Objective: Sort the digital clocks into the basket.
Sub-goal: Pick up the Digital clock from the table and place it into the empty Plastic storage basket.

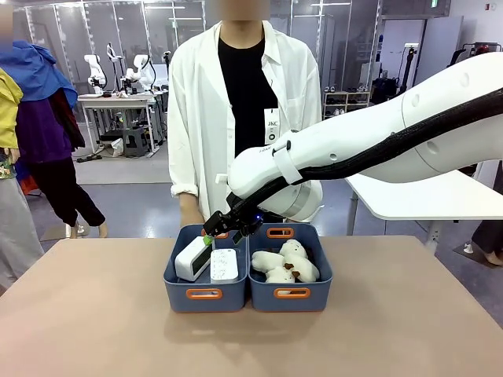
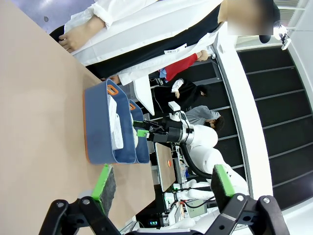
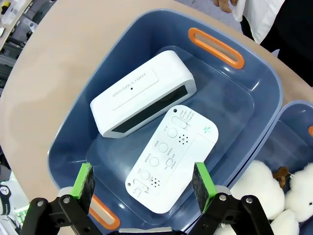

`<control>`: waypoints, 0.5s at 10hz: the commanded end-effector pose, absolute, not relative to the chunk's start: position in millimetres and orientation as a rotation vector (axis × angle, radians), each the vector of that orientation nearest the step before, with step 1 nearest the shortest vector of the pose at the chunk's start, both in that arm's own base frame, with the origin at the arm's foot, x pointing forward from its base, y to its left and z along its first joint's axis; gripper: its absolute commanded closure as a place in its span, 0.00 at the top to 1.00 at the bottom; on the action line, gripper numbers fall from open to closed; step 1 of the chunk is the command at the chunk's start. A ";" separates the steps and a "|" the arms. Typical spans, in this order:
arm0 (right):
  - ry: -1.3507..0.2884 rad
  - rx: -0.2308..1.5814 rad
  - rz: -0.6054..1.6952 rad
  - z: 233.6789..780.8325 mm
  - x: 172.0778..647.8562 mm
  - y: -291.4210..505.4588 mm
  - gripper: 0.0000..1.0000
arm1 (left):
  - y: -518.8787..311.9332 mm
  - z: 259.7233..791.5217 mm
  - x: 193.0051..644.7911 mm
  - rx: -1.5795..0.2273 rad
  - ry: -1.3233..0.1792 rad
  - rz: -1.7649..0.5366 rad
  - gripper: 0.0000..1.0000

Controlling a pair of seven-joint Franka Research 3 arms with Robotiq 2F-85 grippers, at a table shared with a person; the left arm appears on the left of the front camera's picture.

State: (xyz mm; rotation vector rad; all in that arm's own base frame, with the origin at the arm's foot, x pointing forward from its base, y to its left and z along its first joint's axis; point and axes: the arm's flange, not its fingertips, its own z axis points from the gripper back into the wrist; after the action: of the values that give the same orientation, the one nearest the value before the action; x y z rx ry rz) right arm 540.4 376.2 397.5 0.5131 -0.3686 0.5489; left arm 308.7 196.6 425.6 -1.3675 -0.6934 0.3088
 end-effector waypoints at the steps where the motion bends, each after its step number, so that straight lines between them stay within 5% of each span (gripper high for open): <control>1: -0.369 0.513 0.549 397.5 540.4 376.1 1.00 | 195.6 429.3 303.3 -1.381 -0.681 0.310 1.00; 5: -0.136 0.907 0.228 467.6 475.2 237.5 1.00 | 195.6 429.3 303.3 -1.381 -0.681 0.310 1.00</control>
State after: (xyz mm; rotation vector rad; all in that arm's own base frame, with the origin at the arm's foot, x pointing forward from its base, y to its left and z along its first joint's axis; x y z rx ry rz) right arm 506.3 303.1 465.1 0.8039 -0.1818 0.3330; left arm 308.4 196.9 425.7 -1.3675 -0.6945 0.3094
